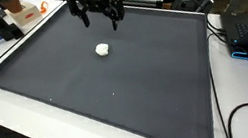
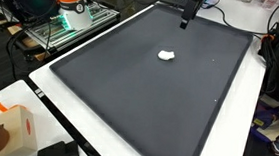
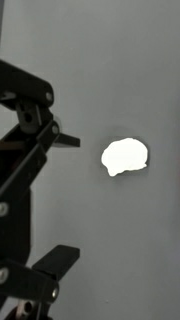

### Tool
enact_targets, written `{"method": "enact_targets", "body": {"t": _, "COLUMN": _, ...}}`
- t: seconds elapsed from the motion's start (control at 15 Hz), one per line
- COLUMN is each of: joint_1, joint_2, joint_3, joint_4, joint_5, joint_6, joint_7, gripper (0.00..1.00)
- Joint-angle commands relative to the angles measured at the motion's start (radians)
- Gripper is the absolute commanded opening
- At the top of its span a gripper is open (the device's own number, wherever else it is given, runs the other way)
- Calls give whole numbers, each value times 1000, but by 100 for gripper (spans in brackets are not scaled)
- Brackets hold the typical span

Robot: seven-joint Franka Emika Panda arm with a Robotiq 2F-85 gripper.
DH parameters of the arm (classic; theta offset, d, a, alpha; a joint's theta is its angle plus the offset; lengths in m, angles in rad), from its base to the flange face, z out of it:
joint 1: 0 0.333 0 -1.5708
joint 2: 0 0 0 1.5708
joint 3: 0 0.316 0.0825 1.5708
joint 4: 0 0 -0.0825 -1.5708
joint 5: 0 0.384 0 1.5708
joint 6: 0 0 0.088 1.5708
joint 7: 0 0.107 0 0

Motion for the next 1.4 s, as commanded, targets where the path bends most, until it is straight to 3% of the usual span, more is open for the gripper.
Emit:
{"method": "enact_targets", "body": {"t": 0.0, "joint_1": 23, "joint_2": 118, "joint_3": -20, "joint_4": 164, "joint_5": -24, "joint_6": -115, "joint_7": 24, "gripper": 100}}
{"method": "enact_targets", "body": {"t": 0.13, "joint_1": 31, "joint_2": 163, "joint_3": -27, "joint_4": 232, "joint_5": -28, "joint_6": -152, "joint_7": 36, "gripper": 100}}
{"method": "enact_targets", "body": {"t": 0.2, "joint_1": 17, "joint_2": 101, "joint_3": -18, "joint_4": 143, "joint_5": -4, "joint_6": -94, "joint_7": 5, "gripper": 100}}
{"method": "enact_targets", "body": {"t": 0.47, "joint_1": 21, "joint_2": 123, "joint_3": -23, "joint_4": 170, "joint_5": -7, "joint_6": -102, "joint_7": 18, "gripper": 100}}
{"method": "enact_targets", "body": {"t": 0.73, "joint_1": 28, "joint_2": 175, "joint_3": -29, "joint_4": 252, "joint_5": -17, "joint_6": -185, "joint_7": 19, "gripper": 100}}
{"method": "enact_targets", "body": {"t": 1.33, "joint_1": 98, "joint_2": 412, "joint_3": -62, "joint_4": 600, "joint_5": -131, "joint_6": -464, "joint_7": 18, "gripper": 100}}
